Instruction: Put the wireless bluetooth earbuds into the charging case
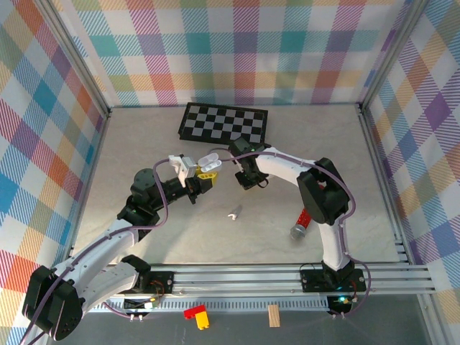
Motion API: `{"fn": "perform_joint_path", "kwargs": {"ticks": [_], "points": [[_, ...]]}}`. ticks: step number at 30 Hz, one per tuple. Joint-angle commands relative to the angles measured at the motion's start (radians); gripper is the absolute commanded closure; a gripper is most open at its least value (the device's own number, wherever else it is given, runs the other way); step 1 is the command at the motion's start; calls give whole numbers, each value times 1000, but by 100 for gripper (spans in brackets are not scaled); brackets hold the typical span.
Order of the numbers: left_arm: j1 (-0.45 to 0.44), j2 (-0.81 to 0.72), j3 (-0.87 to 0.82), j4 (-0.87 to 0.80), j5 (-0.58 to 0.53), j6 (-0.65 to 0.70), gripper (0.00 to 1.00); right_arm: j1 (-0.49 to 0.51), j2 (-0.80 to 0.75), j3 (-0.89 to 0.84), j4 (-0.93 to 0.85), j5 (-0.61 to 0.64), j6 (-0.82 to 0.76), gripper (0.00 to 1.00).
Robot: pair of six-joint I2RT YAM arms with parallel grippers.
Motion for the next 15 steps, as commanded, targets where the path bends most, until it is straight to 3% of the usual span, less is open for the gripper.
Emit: {"fn": "perform_joint_path", "kwargs": {"ticks": [1, 12, 15], "points": [[5, -1, 9, 17, 18, 24, 100, 14, 19, 28, -30, -55, 5, 68], [5, -19, 11, 10, 29, 24, 100, 0, -74, -26, 30, -108, 67, 68], [5, -24, 5, 16, 32, 22, 100, -37, -120, -71, 99, -174, 99, 63]]}}
